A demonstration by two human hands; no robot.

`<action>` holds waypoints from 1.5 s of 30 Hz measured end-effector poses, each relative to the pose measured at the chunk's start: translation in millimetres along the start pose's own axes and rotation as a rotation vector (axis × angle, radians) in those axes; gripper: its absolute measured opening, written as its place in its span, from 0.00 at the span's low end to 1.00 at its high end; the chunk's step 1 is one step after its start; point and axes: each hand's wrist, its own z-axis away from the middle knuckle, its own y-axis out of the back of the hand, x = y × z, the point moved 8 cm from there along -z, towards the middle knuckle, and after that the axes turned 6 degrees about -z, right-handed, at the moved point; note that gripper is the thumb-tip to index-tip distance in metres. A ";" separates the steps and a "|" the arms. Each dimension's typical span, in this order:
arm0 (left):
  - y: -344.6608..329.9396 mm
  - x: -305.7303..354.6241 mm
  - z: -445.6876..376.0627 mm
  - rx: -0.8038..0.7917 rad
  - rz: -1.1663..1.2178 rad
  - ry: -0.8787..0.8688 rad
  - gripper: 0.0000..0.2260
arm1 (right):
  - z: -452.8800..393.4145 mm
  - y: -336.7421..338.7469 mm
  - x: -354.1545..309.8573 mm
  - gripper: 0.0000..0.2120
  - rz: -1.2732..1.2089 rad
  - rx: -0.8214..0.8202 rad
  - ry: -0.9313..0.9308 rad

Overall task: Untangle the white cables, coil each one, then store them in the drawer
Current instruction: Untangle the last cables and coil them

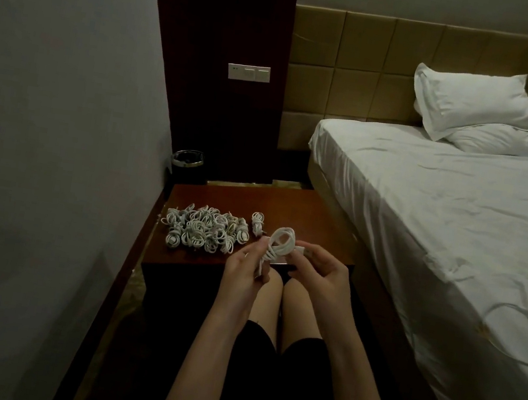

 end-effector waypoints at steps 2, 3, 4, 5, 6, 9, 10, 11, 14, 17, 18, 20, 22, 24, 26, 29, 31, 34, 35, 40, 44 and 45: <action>-3.8 0.6 1.8 -0.037 0.064 0.021 0.10 | 0.0 1.5 2.9 0.07 -0.074 0.002 -0.037; -8.4 -0.1 4.0 -0.075 0.118 0.051 0.11 | -0.2 2.0 4.7 0.07 -0.131 0.007 -0.060; -13.9 -1.8 6.5 -0.114 0.184 0.089 0.12 | -0.6 1.4 6.3 0.08 -0.223 0.013 -0.083; -20.7 -2.8 10.1 -0.158 0.272 0.135 0.11 | -1.0 -0.9 7.4 0.08 -0.349 0.020 -0.106; -26.8 -5.2 12.9 -0.192 0.368 0.180 0.11 | -1.5 -3.4 8.4 0.10 -0.471 0.034 -0.121; -39.9 -1.6 18.8 -0.291 0.606 0.239 0.10 | -1.3 -6.6 10.8 0.16 -0.625 0.107 -0.128; -39.6 1.0 18.2 -0.295 0.610 0.224 0.11 | -0.5 -5.7 10.1 0.15 -0.593 0.120 -0.111; -37.7 3.4 17.5 -0.282 0.588 0.206 0.11 | 0.5 -3.9 7.9 0.12 -0.516 0.122 -0.083; -31.0 10.2 14.7 -0.234 0.438 0.119 0.11 | 2.6 0.1 -5.9 0.07 -0.177 0.096 0.026; -33.0 12.6 17.8 -0.260 0.226 0.058 0.12 | 0.9 0.6 -15.1 0.04 0.015 0.055 0.100; -33.6 12.4 19.0 -0.261 0.166 0.046 0.12 | 0.6 -0.8 -16.7 0.05 0.048 0.024 0.113; -32.8 12.6 19.0 -0.230 0.071 0.017 0.11 | 0.3 -1.0 -18.1 0.08 0.090 -0.028 0.111; -27.1 13.5 15.4 -0.159 -0.025 -0.034 0.11 | 0.1 -1.6 -18.8 0.10 0.116 -0.081 0.086; -20.7 16.5 11.8 -0.083 -0.136 -0.097 0.09 | -0.8 -2.5 -14.4 0.11 0.089 -0.104 0.020; -18.6 20.8 11.6 -0.040 -0.240 -0.155 0.06 | -0.9 -1.8 -7.4 0.11 -0.004 -0.063 -0.052; -21.5 24.7 16.6 -0.020 -0.331 -0.219 0.07 | -0.7 6.2 -3.1 0.14 -0.104 0.083 -0.091; -22.0 20.0 17.7 -0.020 -0.371 -0.221 0.10 | -0.5 9.7 -2.8 0.17 -0.105 0.118 -0.106; -16.8 15.6 12.6 0.018 -0.373 -0.192 0.13 | -1.3 9.0 -3.3 0.18 -0.100 0.106 -0.130; -16.7 16.0 11.6 0.017 -0.382 -0.190 0.13 | -1.5 8.1 -4.2 0.17 -0.104 0.104 -0.129; -21.3 12.9 12.6 -0.034 -0.424 -0.172 0.12 | -1.3 11.6 -2.5 0.13 -0.154 0.143 -0.113; -21.9 9.3 11.3 -0.072 -0.275 -0.092 0.10 | -1.5 6.4 -8.3 0.16 -0.294 0.061 -0.101; -22.9 9.4 11.6 -0.089 -0.234 -0.074 0.09 | -1.3 4.8 -9.2 0.17 -0.342 0.047 -0.100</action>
